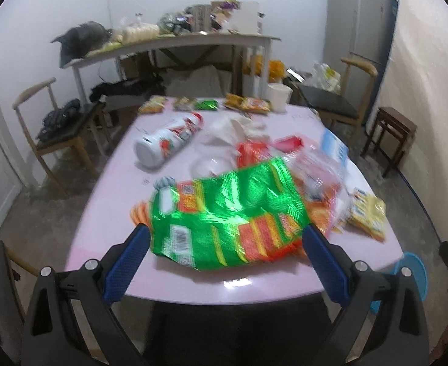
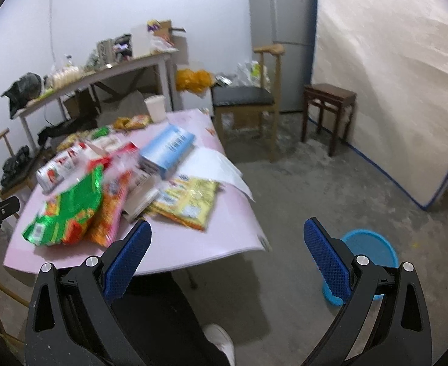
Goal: Collect trash
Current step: 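Grasp the yellow snack bag with the right tool while the left tool reaches toward the clear plastic cup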
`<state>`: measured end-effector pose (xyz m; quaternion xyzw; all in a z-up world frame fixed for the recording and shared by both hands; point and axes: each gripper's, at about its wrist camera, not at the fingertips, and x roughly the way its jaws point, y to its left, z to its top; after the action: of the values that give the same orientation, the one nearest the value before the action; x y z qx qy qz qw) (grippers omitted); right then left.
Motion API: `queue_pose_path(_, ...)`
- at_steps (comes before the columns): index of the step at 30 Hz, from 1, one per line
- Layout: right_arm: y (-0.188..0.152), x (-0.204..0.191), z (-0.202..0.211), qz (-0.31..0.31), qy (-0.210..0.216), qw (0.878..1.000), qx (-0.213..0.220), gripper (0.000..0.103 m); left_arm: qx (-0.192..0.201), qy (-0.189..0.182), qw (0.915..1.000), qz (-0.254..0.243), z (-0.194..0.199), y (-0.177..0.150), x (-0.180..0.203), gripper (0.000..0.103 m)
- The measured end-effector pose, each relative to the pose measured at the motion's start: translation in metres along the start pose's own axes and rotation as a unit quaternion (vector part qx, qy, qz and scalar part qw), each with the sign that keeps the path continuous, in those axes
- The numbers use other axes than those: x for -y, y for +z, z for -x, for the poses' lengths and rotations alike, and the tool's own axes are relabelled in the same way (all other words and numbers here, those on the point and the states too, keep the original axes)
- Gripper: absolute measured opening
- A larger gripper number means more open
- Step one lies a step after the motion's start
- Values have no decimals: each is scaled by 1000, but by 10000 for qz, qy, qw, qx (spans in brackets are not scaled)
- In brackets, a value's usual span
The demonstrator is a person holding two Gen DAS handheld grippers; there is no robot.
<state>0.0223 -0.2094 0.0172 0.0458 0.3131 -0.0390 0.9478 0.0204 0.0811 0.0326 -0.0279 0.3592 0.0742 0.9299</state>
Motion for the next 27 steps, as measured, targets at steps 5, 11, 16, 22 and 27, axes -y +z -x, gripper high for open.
queue_pose_path(5, 15, -10, -16, -51, 404, 9991, 65, 95, 64, 485, 9984, 282, -6, 16, -34, 97)
queue_pose_path(11, 15, -6, -35, -318, 823, 9957, -270, 95, -147, 404, 9980, 466, -20, 20, -61, 97)
queue_pose_path(16, 7, 11, -57, -783, 1051, 9889, -708, 95, -564, -151, 9981, 221, -40, 7, -58, 97)
queue_pose_path(22, 1, 23, -73, -1123, 1260, 9799, -1060, 95, -257, -761, 9936, -789, -41, -14, -22, 97)
queue_pose_path(27, 4, 24, -85, -1195, 1414, 9752, -1209, 93, -180, -983, 9898, -1014, -40, -9, -5, 97)
